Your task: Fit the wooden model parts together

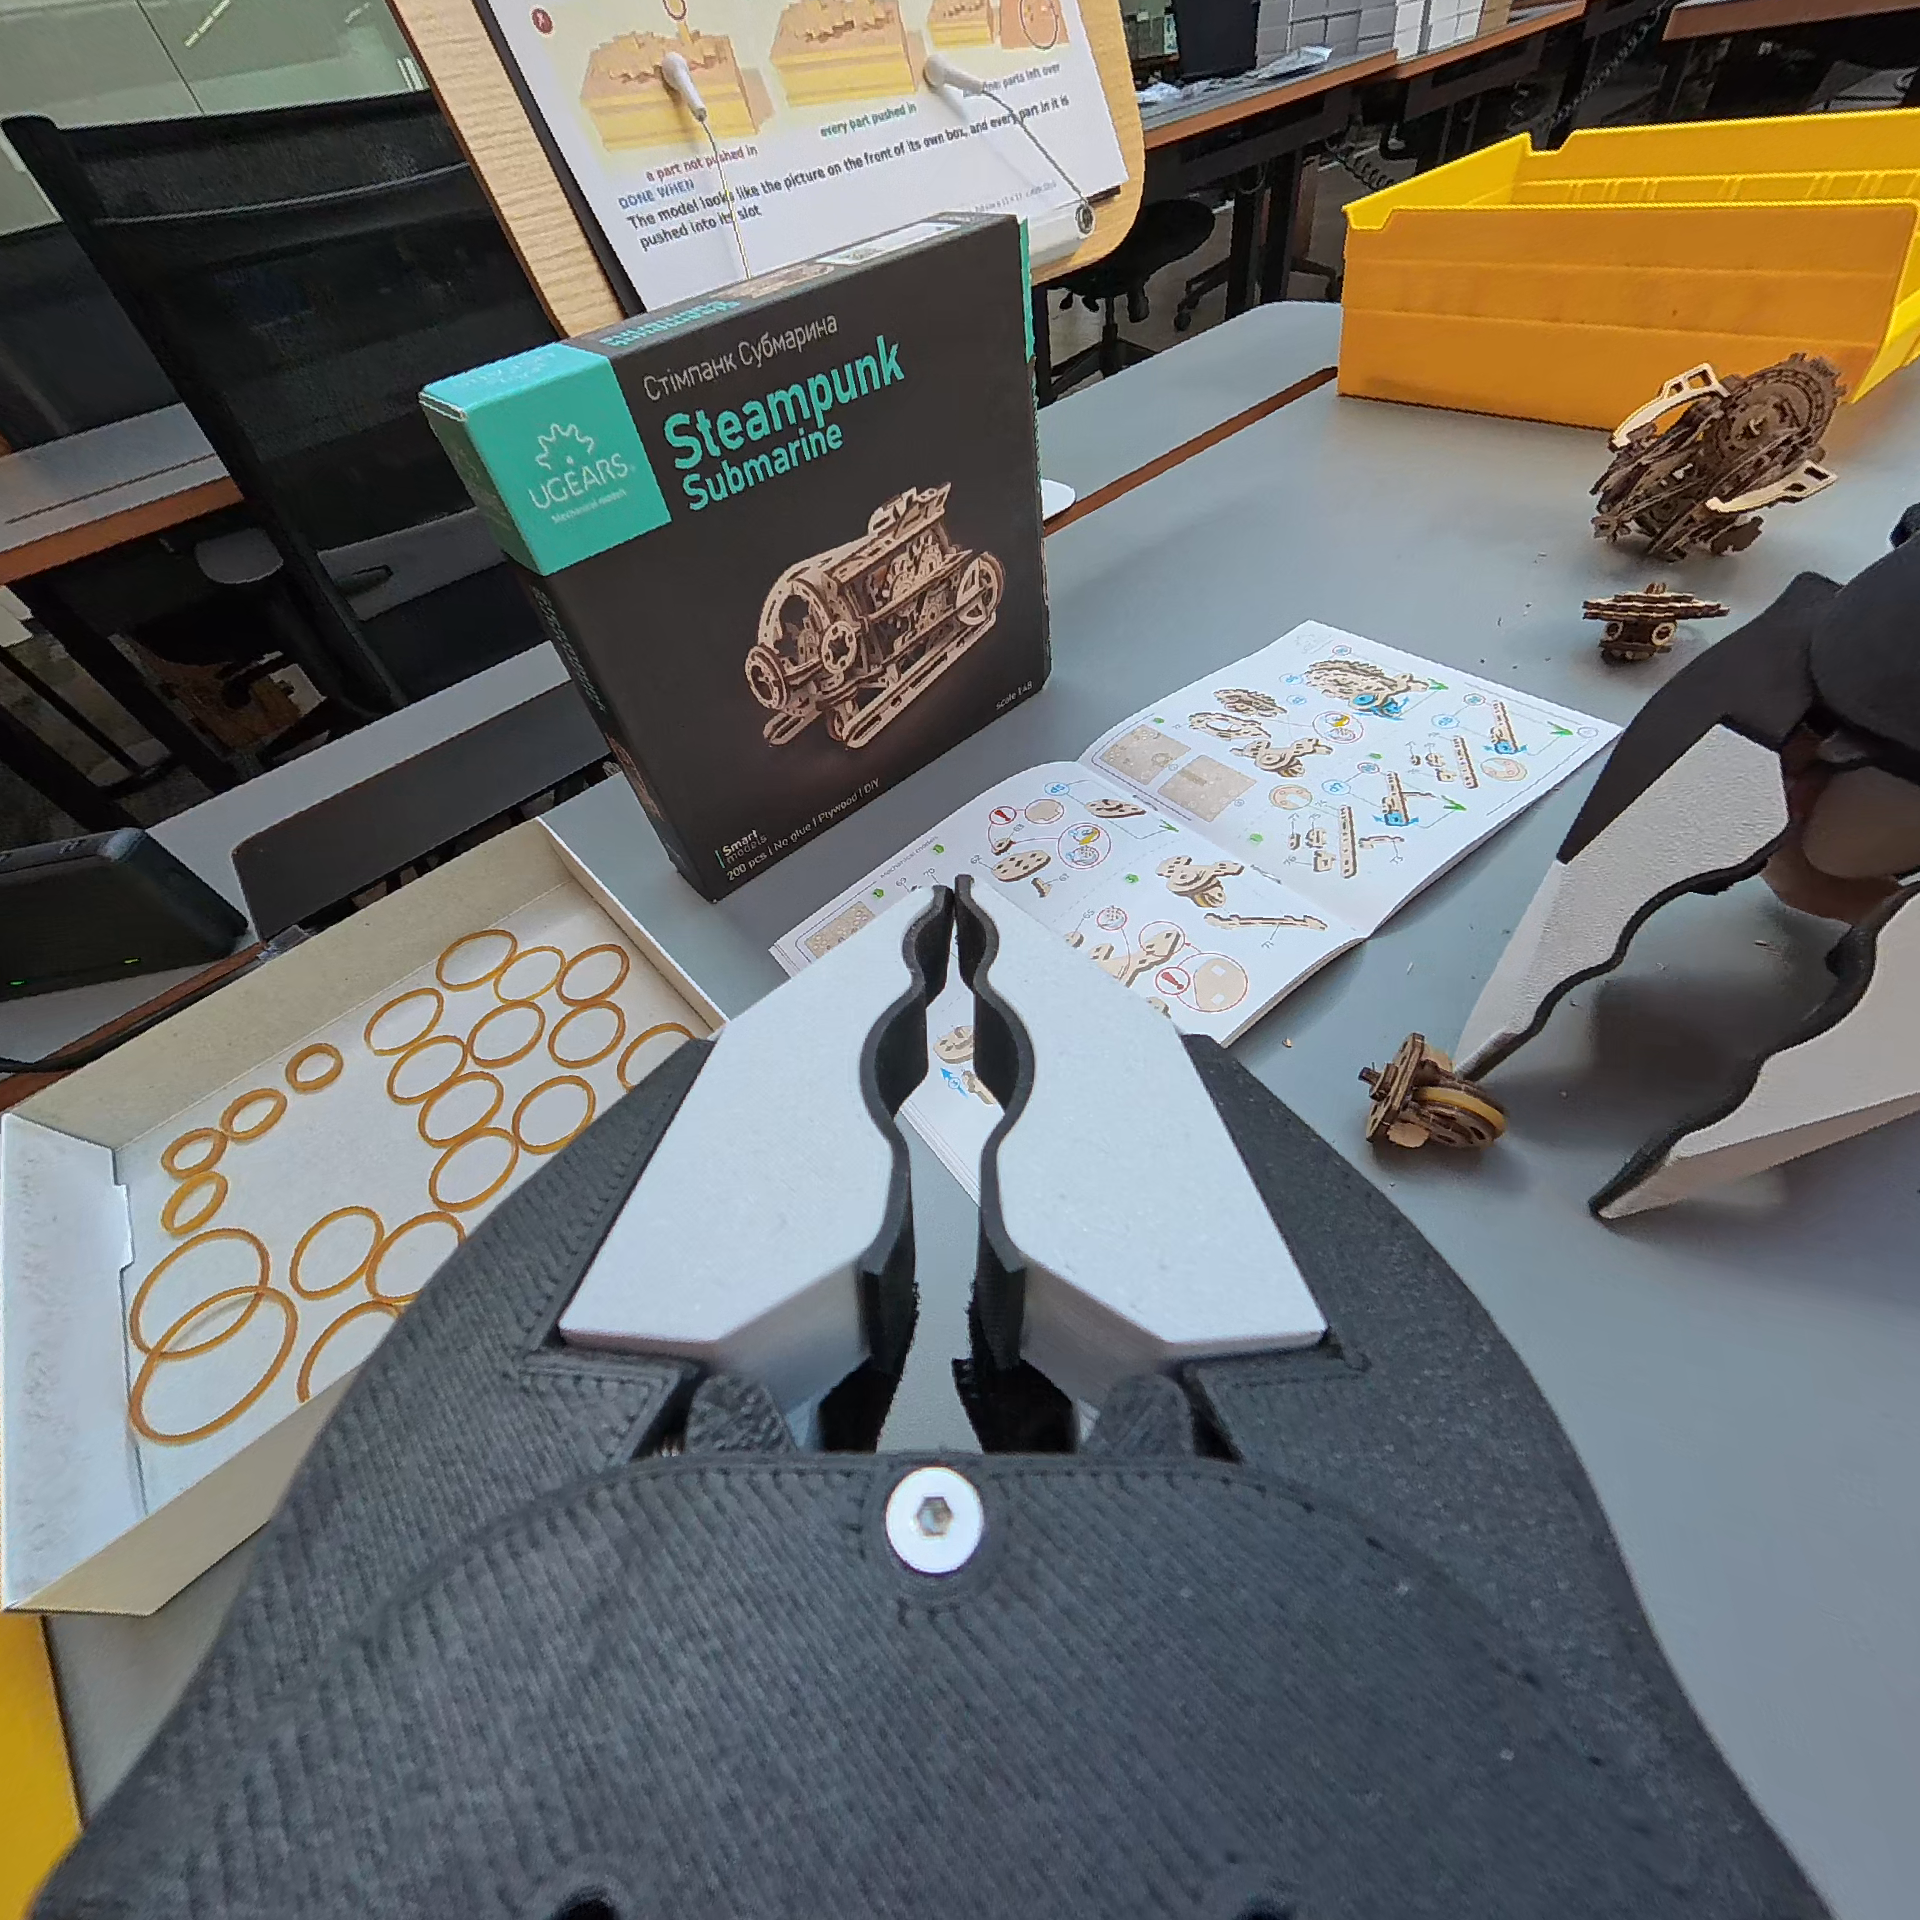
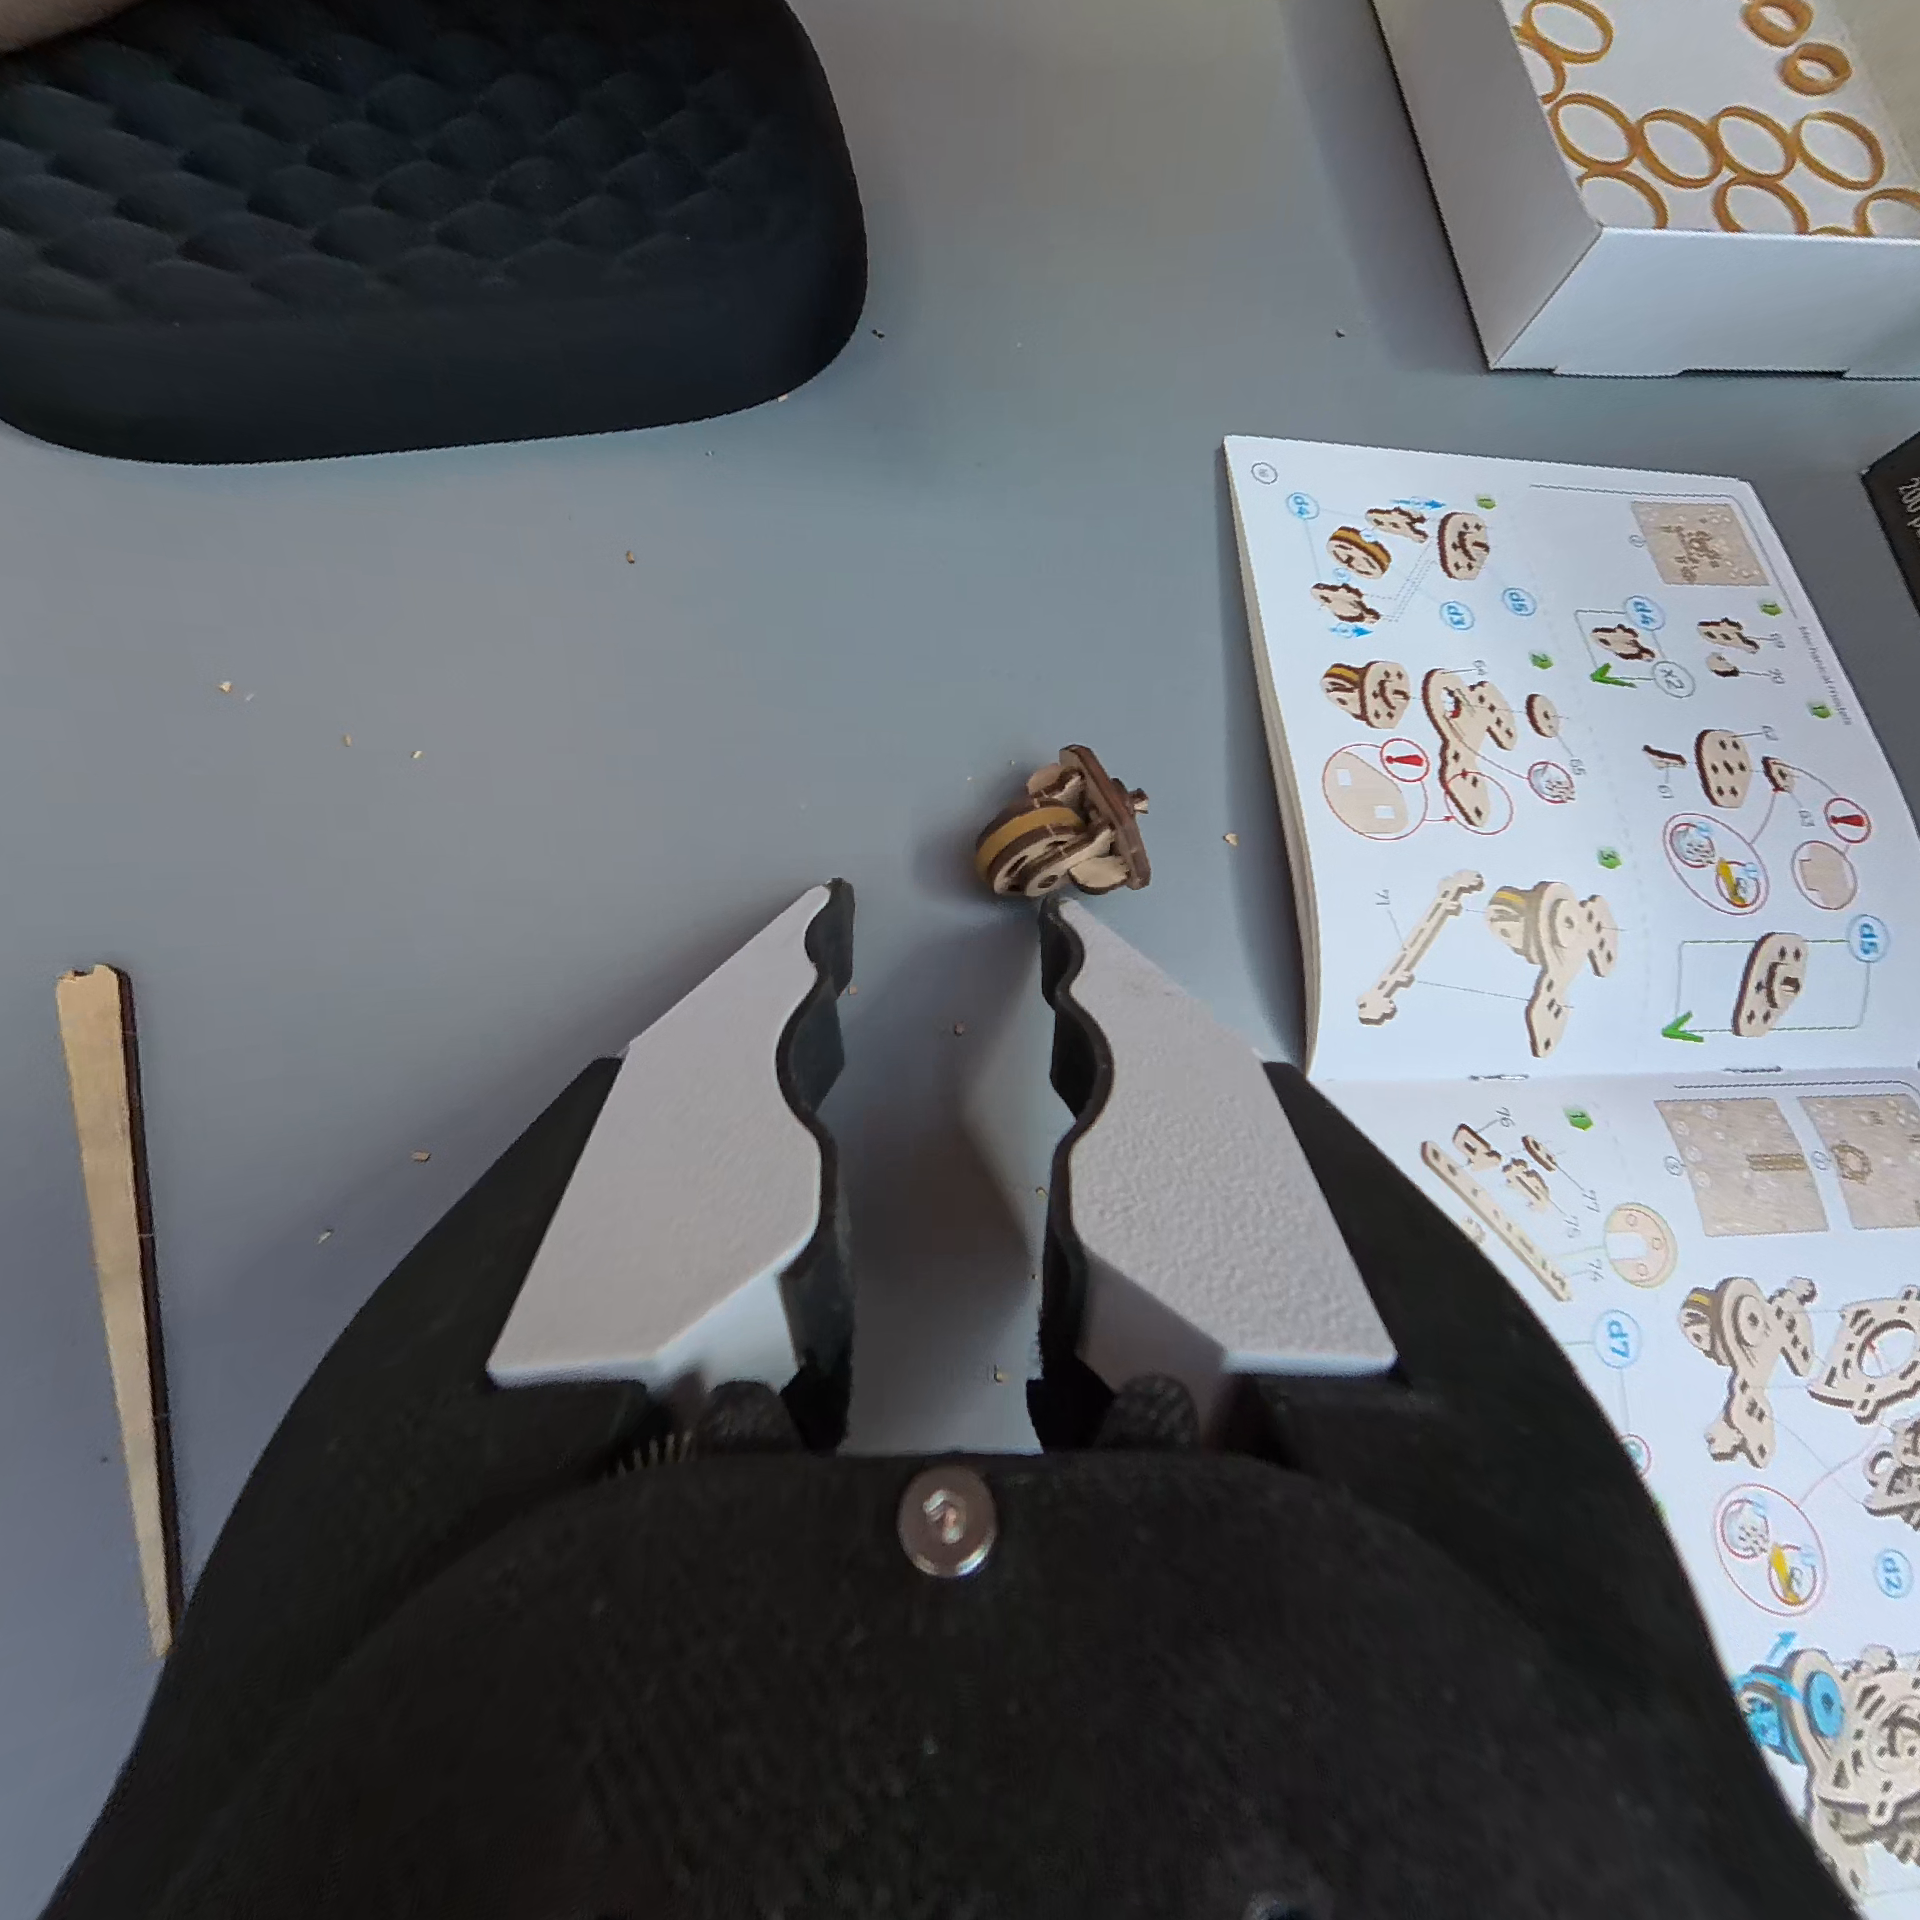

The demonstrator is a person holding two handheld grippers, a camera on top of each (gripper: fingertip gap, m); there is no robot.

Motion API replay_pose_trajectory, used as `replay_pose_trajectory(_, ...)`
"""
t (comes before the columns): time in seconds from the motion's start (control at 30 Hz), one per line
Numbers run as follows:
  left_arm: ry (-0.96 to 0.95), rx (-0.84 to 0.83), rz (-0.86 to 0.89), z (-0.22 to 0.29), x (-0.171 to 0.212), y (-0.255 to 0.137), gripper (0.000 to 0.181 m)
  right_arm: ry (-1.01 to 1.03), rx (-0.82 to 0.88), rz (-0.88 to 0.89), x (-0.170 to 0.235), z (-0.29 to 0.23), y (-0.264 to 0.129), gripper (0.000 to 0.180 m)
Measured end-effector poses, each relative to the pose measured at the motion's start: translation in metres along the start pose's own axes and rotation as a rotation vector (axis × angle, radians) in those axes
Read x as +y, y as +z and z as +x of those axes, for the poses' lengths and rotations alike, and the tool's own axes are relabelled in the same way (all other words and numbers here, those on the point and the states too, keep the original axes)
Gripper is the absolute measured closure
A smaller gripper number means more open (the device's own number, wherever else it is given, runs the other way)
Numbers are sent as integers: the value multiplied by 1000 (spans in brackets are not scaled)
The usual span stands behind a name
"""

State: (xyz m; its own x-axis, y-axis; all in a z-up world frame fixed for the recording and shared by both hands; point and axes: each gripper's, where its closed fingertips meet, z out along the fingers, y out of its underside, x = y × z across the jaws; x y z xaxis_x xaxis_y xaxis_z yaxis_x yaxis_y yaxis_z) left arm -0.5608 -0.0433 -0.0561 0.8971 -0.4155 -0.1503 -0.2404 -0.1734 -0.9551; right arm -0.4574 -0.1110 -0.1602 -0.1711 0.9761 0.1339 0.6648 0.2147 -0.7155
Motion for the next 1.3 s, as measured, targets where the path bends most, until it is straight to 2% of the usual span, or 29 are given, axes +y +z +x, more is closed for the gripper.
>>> replay_pose_trajectory(0.13, 3, -1, -2, 0, 0, 0, 181, -17, 40, 16, -3, 12, -9, 146)
replay_pose_trajectory(0.23, 7, -3, -4, 0, 0, 0, 181, 105, 38, 77, -8, 31, -15, 150)
replay_pose_trajectory(0.4, 18, -10, -6, 0, -1, 0, 181, 456, -181, 127, -10, 34, -11, 164)
replay_pose_trajectory(0.53, 24, -11, -1, 1, -3, -1, 181, 585, -231, 97, 1, 37, -7, 166)
replay_pose_trajectory(0.77, 47, -15, -10, 3, -3, -1, 181, 810, -440, 129, -6, 27, -6, 168)
replay_pose_trajectory(1.07, 69, -25, -12, 3, -4, -2, 181, 845, -500, 154, -10, 27, -4, 180)
replay_pose_trajectory(1.2, 69, -24, -14, 3, -3, -2, 181, 821, -585, 285, -26, 22, -17, 180)
replay_pose_trajectory(1.3, 69, -24, -16, 3, -2, -1, 181, 734, -535, 364, -31, 26, -26, 180)
